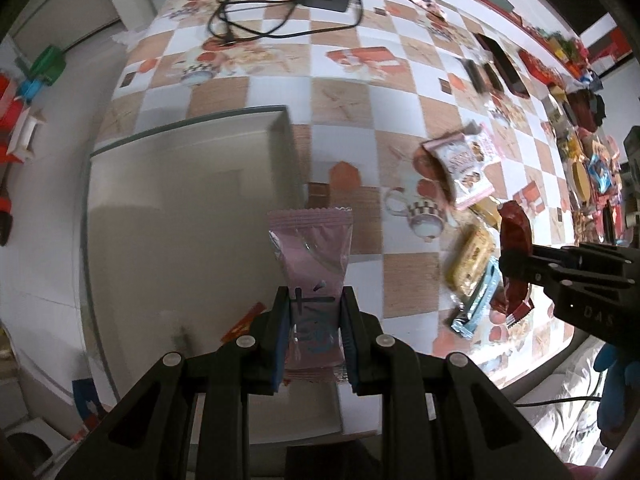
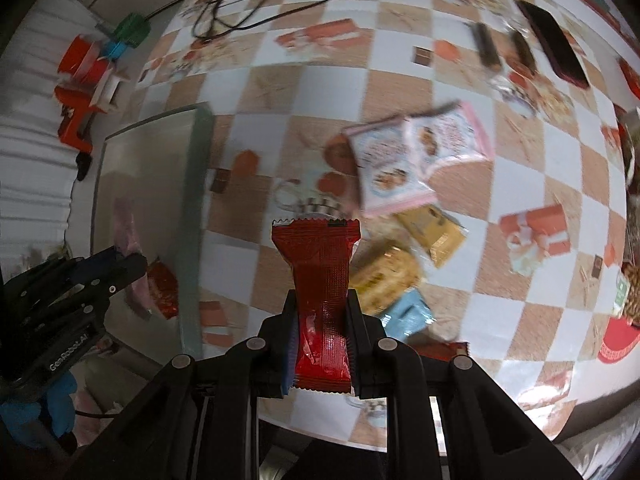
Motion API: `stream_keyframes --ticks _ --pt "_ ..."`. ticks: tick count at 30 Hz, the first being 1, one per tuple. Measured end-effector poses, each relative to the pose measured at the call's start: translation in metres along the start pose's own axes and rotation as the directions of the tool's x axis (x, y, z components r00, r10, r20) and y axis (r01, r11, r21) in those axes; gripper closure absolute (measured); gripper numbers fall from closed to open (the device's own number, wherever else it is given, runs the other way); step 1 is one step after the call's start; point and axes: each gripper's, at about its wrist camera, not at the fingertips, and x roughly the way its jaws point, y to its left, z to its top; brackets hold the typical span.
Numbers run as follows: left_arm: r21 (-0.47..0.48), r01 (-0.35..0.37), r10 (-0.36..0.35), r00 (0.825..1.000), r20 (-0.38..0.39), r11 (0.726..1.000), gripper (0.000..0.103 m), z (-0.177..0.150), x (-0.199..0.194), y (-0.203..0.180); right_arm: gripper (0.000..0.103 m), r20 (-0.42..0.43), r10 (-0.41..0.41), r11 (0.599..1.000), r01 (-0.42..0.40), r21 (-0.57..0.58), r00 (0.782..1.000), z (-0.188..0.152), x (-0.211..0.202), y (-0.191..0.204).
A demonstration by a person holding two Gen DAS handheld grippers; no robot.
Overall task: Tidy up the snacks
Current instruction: 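Carry the pink packet and red bar into the glass tray and release both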
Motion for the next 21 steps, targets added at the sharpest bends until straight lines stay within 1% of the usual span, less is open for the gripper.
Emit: stream_keyframes --ticks 11,21 --pt "-0.069 -0.007 0.007 1.000 0.004 0.998 0.077 -0.008 -0.003 0.043 0.081 -0.012 0.003 0.994 -0.005 -0.110 1.000 0.018 0.010 0.063" --pt "-0.120 -0.014 0.012 1.000 -0.014 0.993 0.077 -0.019 0.002 0.073 0.081 -0.036 0.012 0.980 -0.019 -0.199 0.999 0.030 0.024 0.117"
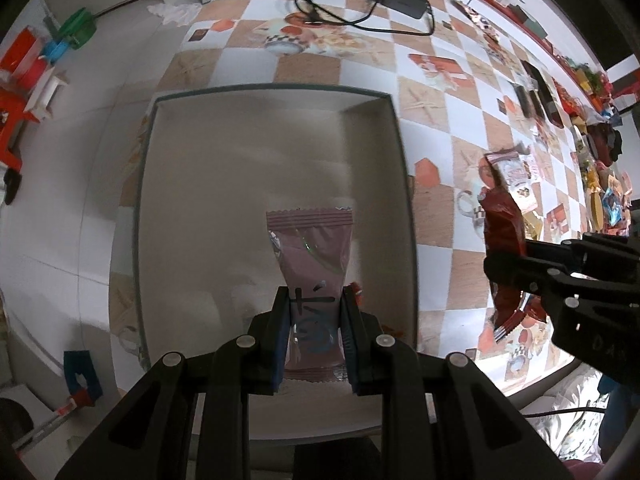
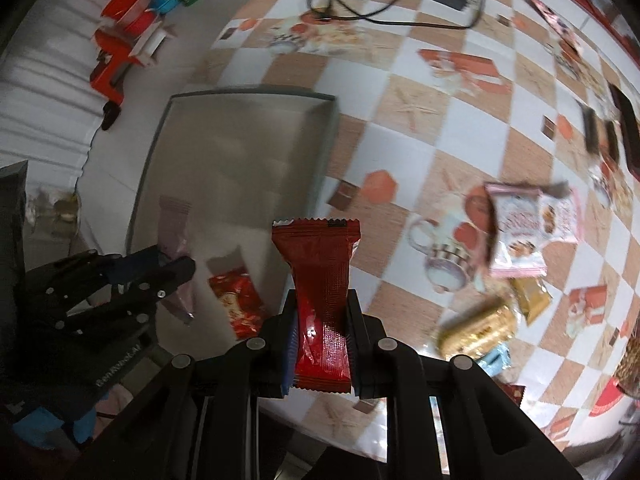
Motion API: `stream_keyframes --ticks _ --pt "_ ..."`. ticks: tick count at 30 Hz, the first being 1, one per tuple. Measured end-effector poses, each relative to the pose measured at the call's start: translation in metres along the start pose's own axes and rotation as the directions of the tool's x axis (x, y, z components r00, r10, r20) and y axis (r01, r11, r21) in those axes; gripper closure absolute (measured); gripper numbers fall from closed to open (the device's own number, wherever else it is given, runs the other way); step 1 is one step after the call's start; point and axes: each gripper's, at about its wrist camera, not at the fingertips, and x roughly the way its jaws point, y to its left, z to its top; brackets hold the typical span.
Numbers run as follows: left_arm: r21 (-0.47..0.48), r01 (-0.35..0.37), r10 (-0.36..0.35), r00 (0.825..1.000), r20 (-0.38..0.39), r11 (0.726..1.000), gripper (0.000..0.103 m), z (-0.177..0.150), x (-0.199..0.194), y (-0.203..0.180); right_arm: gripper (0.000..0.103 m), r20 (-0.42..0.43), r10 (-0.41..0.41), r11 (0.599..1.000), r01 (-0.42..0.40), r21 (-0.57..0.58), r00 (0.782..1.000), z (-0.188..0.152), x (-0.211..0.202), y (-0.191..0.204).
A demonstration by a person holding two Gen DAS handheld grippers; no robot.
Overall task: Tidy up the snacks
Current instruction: 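Carry the pink packet and red bar into the glass tray and release both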
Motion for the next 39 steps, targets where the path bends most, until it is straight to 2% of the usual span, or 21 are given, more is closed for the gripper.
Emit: stream_keyframes --ticks 8,18,39 --pt "-0.032 -0.008 0.008 1.000 -0.011 0.999 0.077 -0.007 0.005 0.017 0.081 -0.023 0.007 0.999 -0.008 -0.048 1.000 0.009 0.014 0.031" --pt "-0.048 -0.015 0.014 0.999 -0.035 0.999 0.077 -0.013 0.012 0.029 0.081 -0.049 0.009 0.997 -0.013 -0.073 0.999 0.017 0.029 0.050" --pt "-0.043 -0.030 0.027 0.996 -0.083 0.999 0.077 -0.016 0.031 0.033 0.081 -0.097 0.009 0.997 -0.016 -0.074 0.995 0.028 0.055 0.066"
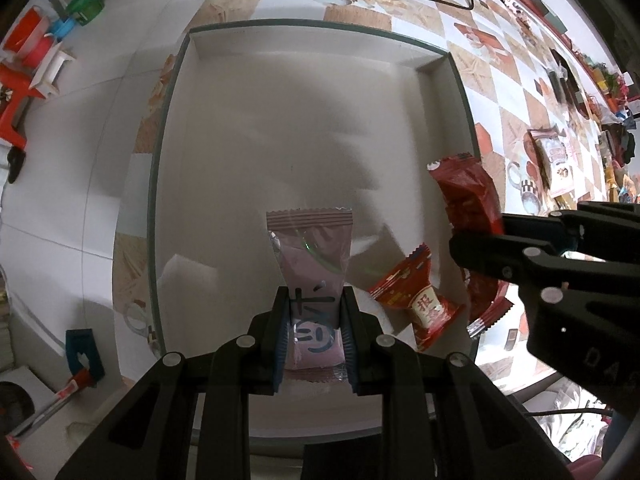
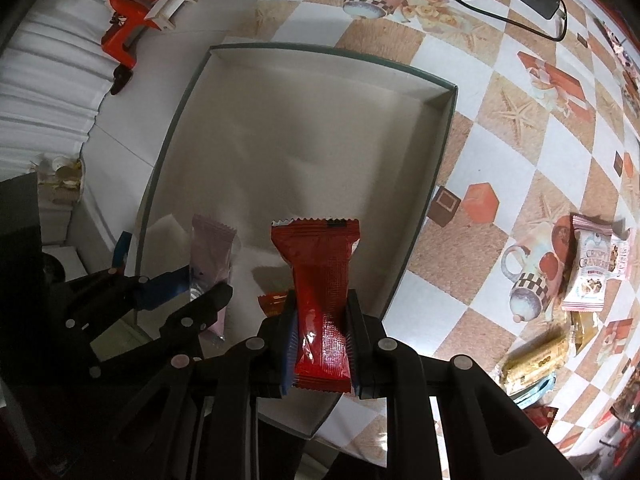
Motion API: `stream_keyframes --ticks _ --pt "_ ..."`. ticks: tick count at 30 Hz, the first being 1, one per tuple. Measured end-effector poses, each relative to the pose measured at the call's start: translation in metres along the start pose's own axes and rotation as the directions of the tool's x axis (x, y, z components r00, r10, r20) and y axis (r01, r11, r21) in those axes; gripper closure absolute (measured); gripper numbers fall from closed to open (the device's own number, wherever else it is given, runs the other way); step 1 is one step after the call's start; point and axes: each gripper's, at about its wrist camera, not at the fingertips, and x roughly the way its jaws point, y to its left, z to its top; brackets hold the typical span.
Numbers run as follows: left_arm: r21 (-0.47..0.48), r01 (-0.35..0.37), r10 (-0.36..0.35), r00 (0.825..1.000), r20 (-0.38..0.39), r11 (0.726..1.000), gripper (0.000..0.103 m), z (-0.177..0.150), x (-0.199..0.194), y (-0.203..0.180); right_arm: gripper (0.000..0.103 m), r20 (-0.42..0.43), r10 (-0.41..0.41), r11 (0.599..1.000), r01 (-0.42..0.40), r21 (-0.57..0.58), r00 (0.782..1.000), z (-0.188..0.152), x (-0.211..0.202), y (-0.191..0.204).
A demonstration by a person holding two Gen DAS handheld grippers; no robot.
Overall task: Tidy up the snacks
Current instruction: 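Carry the pink packet and red bar into the glass tray and release both, then move both open tools from the glass tray over the snack pile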
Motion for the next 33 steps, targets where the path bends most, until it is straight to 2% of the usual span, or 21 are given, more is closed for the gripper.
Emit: stream_keyframes --ticks 4,6,8,11,13,14,15,20,21,23,27,29,33 --pt "-0.004 -0.007 0.007 1.000 -0.003 1.000 0.077 0.002 0.001 0.000 0.081 -0.007 0.000 1.000 -0.001 -0.005 1.000 0.001 0.004 0.000" --pt "-0.004 -0.004 0.004 1.000 -0.010 1.000 0.072 0.003 0.002 -0.001 0.081 -0.011 0.007 1.000 -0.007 -0.003 1.000 0.001 0.005 0.000" --pt "-0.008 -0.016 0.016 1.000 -0.020 1.000 0.049 0.003 0.003 -0.003 0.081 -0.016 0.017 1.000 -0.017 0.002 1.000 0.002 0.007 -0.003" --pt "-0.016 -0.026 0.025 1.000 -0.018 1.000 0.035 0.004 0.001 -0.003 0.077 -0.022 0.019 1.000 -0.019 0.016 1.000 0.001 0.009 -0.007" --pt "-0.019 -0.036 0.035 0.999 -0.015 0.999 0.030 0.005 0.001 -0.004 0.061 -0.022 0.019 0.999 -0.018 0.027 1.000 0.000 0.008 -0.010" --pt "-0.020 -0.042 0.041 0.999 -0.013 0.999 0.028 0.005 0.000 -0.003 0.042 -0.016 0.019 0.999 -0.018 0.034 1.000 0.000 0.007 -0.013" --pt "-0.022 -0.046 0.046 0.999 -0.012 0.999 0.028 0.006 0.000 -0.003 0.037 -0.008 0.019 0.999 -0.019 0.037 1.000 -0.001 0.005 -0.014" --pt "-0.023 -0.062 0.062 0.998 -0.009 0.998 0.025 0.010 -0.003 -0.005 0.036 -0.001 0.013 0.998 -0.013 0.058 1.000 -0.004 0.000 -0.022" --pt "-0.020 -0.064 0.064 0.998 -0.007 0.998 0.025 0.011 -0.005 -0.006 0.024 -0.004 0.004 0.998 -0.004 0.067 1.000 -0.005 -0.001 -0.025" --pt "-0.007 -0.066 0.066 0.998 -0.002 0.998 0.025 0.005 -0.010 -0.009 0.007 0.012 -0.005 0.997 0.004 0.077 1.000 -0.008 -0.005 -0.030" --pt "0.022 -0.069 0.069 0.998 0.006 0.997 0.025 0.006 -0.015 -0.024 0.006 0.023 -0.026 0.993 0.023 0.114 0.999 -0.017 -0.011 -0.045" --pt "0.041 -0.069 0.069 0.998 0.008 0.997 0.025 0.010 -0.017 -0.035 0.000 0.024 -0.041 0.989 0.037 0.142 0.999 -0.022 -0.013 -0.057" --pt "0.079 -0.070 0.069 0.997 0.018 0.994 0.025 0.014 -0.020 -0.051 0.000 0.023 -0.053 0.977 0.047 0.210 0.998 -0.035 -0.018 -0.083"
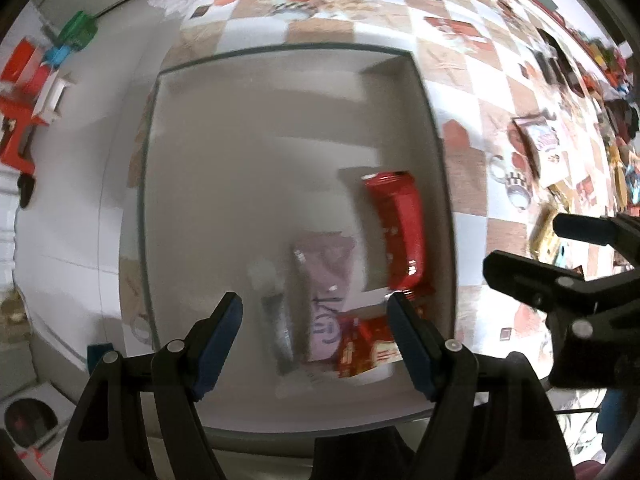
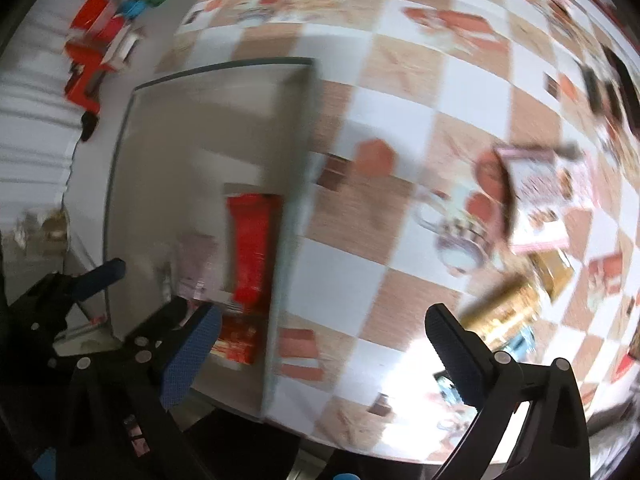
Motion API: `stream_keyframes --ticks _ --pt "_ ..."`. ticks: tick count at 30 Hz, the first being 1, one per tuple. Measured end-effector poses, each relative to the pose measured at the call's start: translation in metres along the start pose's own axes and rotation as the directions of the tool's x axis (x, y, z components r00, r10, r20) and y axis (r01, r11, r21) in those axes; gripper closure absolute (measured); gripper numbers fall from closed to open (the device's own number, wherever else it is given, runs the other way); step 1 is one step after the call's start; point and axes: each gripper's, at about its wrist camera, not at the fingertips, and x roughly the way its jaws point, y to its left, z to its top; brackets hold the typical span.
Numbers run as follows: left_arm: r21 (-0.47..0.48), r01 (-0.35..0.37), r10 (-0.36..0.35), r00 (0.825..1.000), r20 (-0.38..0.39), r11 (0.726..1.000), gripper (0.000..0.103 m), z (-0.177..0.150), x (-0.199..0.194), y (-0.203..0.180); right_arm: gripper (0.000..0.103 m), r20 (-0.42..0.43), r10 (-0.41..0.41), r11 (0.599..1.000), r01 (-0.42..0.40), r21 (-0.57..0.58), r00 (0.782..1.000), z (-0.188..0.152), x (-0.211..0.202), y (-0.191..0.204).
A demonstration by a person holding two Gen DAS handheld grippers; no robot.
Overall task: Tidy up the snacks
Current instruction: 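Move both open tools from the glass tray over the snack pile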
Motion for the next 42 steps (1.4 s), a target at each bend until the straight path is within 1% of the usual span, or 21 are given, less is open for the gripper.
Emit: stream_keyframes --ticks 6,11,16,20,24,27,29,30,31,35,38,42 --pt "0.076 0.000 0.000 1.000 0.008 0.997 0.025 0.008 -0.007 -0.035 0.000 -0.027 -0.030 0.990 0.034 0.136 0.999 -0.021 -0.002 -0.052" --pt "0.141 -0.007 0.004 1.000 0.021 0.990 0.025 0.016 -0.012 -0.062 0.001 -0.044 -0.054 0.963 0.064 0.261 0.998 -0.044 -0.005 -0.101" --pt "0.207 -0.011 0.004 0.999 0.033 0.978 0.025 0.019 -0.012 -0.081 0.000 -0.053 -0.075 0.923 0.089 0.375 0.996 -0.071 -0.009 -0.149" --pt "0.279 -0.012 0.000 0.999 0.043 0.960 0.025 0.021 -0.011 -0.100 0.001 -0.071 -0.095 0.882 0.117 0.456 0.993 -0.092 -0.010 -0.184" --pt "0.335 -0.006 -0.006 0.999 0.035 0.942 0.025 0.018 -0.009 -0.120 0.001 -0.087 -0.092 0.840 0.124 0.529 0.992 -0.113 -0.008 -0.216" --pt "0.377 -0.007 -0.003 1.000 0.025 0.926 0.025 0.018 -0.006 -0.136 0.001 -0.098 -0.073 0.824 0.116 0.555 0.992 -0.122 -0.005 -0.231" --pt "0.398 -0.010 0.003 1.000 0.019 0.917 0.025 0.020 -0.002 -0.145 0.001 -0.100 -0.062 0.823 0.108 0.558 0.993 -0.134 0.000 -0.239" --pt "0.408 -0.011 0.005 1.000 0.015 0.913 0.025 0.021 0.000 -0.152 0.001 -0.103 -0.056 0.824 0.104 0.557 0.993 -0.136 0.002 -0.242" --pt "0.416 -0.011 0.007 1.000 0.011 0.909 0.025 0.022 0.001 -0.157 0.001 -0.105 -0.053 0.825 0.103 0.555 0.993 -0.135 0.008 -0.233" --pt "0.452 -0.016 0.020 1.000 -0.004 0.892 0.025 0.029 0.012 -0.179 0.001 -0.116 -0.036 0.828 0.095 0.553 0.993 -0.144 0.021 -0.242" --pt "0.478 -0.012 0.023 1.000 -0.017 0.878 0.025 0.034 0.021 -0.198 0.001 -0.129 -0.025 0.829 0.093 0.551 0.991 -0.148 0.029 -0.252" --pt "0.499 0.003 0.015 0.999 -0.033 0.867 0.025 0.037 0.028 -0.216 0.001 -0.136 -0.022 0.831 0.094 0.548 0.990 -0.157 0.035 -0.268"
